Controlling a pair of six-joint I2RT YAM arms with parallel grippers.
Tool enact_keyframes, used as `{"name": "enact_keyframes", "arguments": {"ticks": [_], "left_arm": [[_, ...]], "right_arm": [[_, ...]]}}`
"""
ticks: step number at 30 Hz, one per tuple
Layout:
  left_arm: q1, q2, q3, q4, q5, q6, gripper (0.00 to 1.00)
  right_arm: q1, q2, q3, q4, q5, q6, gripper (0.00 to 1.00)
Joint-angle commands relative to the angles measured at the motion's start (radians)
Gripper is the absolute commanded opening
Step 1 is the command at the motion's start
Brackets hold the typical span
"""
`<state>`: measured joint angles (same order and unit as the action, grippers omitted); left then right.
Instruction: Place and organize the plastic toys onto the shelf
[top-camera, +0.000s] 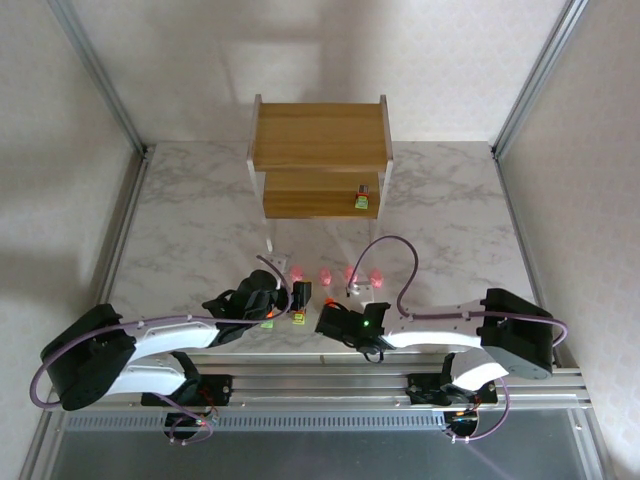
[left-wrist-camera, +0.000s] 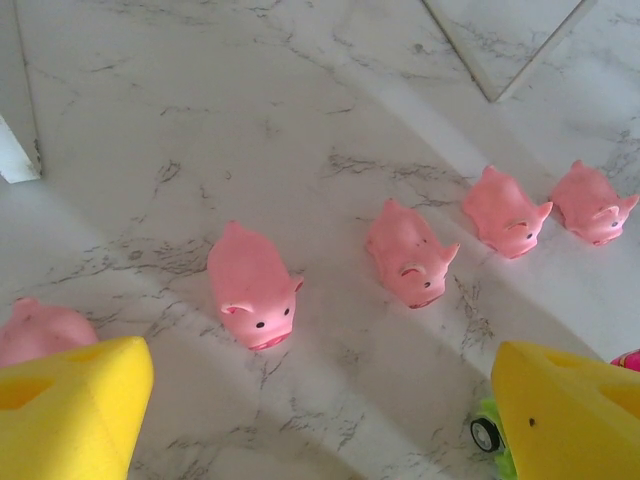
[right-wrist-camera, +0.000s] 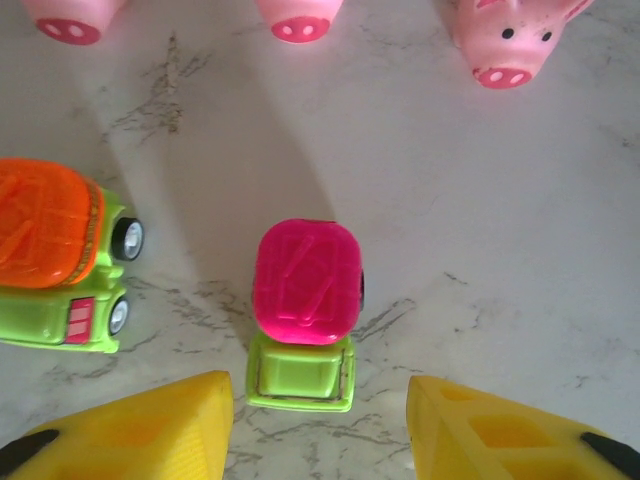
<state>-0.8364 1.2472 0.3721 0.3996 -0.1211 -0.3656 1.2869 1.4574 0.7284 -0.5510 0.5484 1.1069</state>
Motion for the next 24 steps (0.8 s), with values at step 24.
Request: {"name": "enact_keyframes", "arguments": {"ticks": [24], "left_arm": [[-0.007, 0.008, 0.033, 0.014, -0.035, 0.017, 0.88]], "right_arm": [[-0.028, 0.108, -0.025, 0.098, 0.013, -0.003, 0.40]]}}
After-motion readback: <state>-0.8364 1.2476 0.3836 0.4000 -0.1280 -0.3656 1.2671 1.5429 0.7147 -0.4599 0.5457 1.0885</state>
